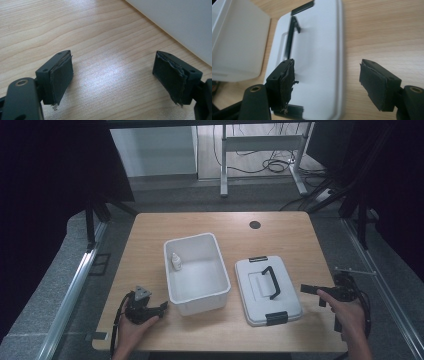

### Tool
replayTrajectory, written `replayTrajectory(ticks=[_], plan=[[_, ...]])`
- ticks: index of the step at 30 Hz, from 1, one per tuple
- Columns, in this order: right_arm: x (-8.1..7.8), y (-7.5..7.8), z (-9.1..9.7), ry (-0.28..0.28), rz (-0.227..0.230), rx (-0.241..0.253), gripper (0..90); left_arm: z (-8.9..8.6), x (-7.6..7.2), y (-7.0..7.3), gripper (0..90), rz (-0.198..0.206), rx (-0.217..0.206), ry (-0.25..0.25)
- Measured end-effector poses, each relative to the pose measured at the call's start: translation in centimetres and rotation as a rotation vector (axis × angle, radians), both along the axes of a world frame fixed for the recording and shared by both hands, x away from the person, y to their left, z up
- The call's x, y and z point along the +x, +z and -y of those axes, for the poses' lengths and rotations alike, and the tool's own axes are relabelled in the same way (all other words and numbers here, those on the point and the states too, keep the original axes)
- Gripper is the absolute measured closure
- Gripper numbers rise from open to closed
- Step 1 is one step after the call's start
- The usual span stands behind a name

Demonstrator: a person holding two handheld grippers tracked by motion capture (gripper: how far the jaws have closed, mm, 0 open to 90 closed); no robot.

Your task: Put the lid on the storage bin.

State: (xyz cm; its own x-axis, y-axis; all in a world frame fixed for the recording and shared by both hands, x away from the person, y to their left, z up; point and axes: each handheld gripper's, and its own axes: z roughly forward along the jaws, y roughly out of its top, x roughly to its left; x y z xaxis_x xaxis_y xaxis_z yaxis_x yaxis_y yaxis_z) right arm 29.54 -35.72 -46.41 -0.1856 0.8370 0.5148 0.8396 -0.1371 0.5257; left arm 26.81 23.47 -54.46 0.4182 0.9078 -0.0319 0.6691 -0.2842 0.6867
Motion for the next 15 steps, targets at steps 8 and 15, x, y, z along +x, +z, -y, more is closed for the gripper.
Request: replayTrajectory(ticks=[8,15], plan=[[1.2,0.8,-1.2,0.042,0.008,-0.016,28.5,0.0,0.0,0.0,16.6,0.000,0.000,-0.001],[1.6,1.5,-1.6,0.054,0.007,-0.029,28.5,0.0,0.0,0.0,16.6,0.000,0.000,-0.001]])
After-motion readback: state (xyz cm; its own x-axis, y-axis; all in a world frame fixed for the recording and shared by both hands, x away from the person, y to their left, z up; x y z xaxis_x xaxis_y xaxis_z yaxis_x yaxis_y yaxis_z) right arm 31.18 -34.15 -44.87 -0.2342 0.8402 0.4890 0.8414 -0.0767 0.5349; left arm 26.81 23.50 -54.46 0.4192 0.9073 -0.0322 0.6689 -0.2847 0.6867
